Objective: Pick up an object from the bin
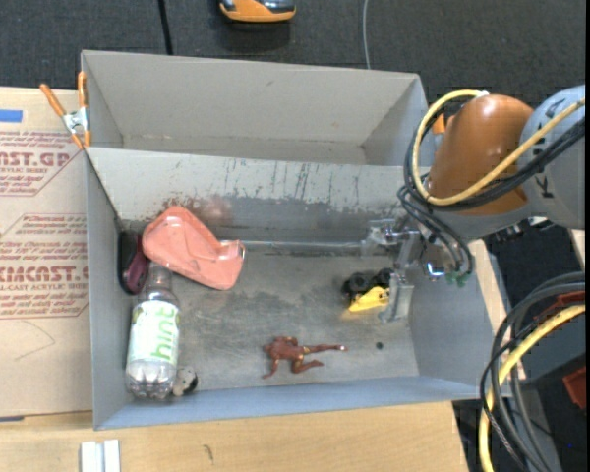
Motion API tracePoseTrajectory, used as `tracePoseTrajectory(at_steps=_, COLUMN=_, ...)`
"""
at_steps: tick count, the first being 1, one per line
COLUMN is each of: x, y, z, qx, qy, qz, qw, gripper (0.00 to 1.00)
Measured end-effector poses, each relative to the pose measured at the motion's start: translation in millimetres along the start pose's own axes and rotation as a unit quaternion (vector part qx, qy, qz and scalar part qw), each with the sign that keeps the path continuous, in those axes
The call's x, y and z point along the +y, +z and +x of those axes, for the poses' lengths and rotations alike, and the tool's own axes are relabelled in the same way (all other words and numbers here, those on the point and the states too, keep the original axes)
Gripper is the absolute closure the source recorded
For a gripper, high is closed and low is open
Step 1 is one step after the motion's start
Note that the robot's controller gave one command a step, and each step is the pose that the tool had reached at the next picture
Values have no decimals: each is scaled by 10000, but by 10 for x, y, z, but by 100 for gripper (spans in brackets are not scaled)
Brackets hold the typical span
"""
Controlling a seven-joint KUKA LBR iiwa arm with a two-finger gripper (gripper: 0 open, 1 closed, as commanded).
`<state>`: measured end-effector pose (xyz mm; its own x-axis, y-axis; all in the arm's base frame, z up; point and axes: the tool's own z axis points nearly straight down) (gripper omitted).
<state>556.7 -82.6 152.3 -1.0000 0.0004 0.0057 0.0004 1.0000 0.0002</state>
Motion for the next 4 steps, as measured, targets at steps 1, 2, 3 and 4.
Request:
tracePoseTrajectory(at_steps=1, x=3, y=-46, z=-18, qx=-36, qy=-5, qz=4, qw=10000, gripper=0)
tracePoseTrajectory(at_steps=2, x=-126, y=522, z=-20, qx=-70, qy=190, qz=3, qw=9998, gripper=0)
tracePoseTrajectory(at_steps=3, x=-222, y=834, z=-22, qx=-30, qy=135, qz=1, qw=9999, gripper=0)
tracePoseTrajectory(at_steps=4, x=-234, y=827, z=-37, qx=-38, qy=666, qz=-7, qw=9978, gripper=0)
